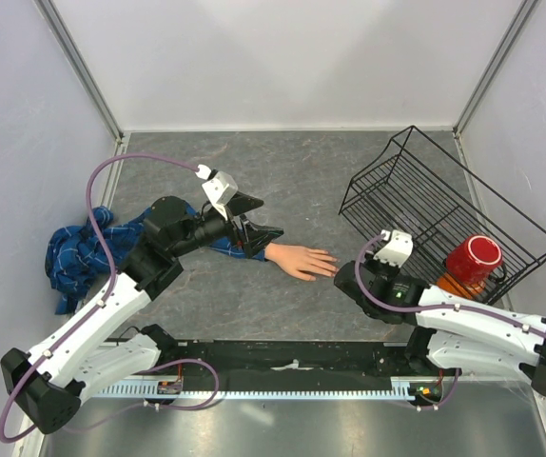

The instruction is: Paint the nails

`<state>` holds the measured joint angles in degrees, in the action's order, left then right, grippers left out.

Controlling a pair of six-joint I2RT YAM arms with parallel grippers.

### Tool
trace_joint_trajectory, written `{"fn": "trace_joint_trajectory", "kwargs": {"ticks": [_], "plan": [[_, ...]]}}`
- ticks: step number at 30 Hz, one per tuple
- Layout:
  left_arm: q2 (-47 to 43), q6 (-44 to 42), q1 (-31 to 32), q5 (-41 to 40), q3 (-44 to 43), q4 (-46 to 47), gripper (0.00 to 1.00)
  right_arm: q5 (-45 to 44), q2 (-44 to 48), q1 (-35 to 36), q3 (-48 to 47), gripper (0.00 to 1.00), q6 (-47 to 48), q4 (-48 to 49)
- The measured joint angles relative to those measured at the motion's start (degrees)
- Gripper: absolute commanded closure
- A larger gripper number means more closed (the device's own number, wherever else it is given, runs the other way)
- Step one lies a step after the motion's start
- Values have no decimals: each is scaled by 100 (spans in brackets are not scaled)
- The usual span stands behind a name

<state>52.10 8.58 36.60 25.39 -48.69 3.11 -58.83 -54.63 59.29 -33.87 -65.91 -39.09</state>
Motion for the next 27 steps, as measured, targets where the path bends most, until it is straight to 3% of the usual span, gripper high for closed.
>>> {"fn": "trace_joint_trajectory", "kwargs": {"ticks": [12, 18, 23, 27], "plan": [[50, 0, 0, 7, 2, -2, 5, 376, -173, -61, 649, 95, -647, 46], [68, 0, 0, 9, 2, -2, 5, 400, -313, -63, 761, 87, -782, 59], [79, 0, 0, 11, 0, 0, 5, 404, -503, -66, 761, 75, -811, 81], [79, 0, 0, 11, 0, -2, 5, 369, -627, -63, 761, 60, -826, 153]]}}
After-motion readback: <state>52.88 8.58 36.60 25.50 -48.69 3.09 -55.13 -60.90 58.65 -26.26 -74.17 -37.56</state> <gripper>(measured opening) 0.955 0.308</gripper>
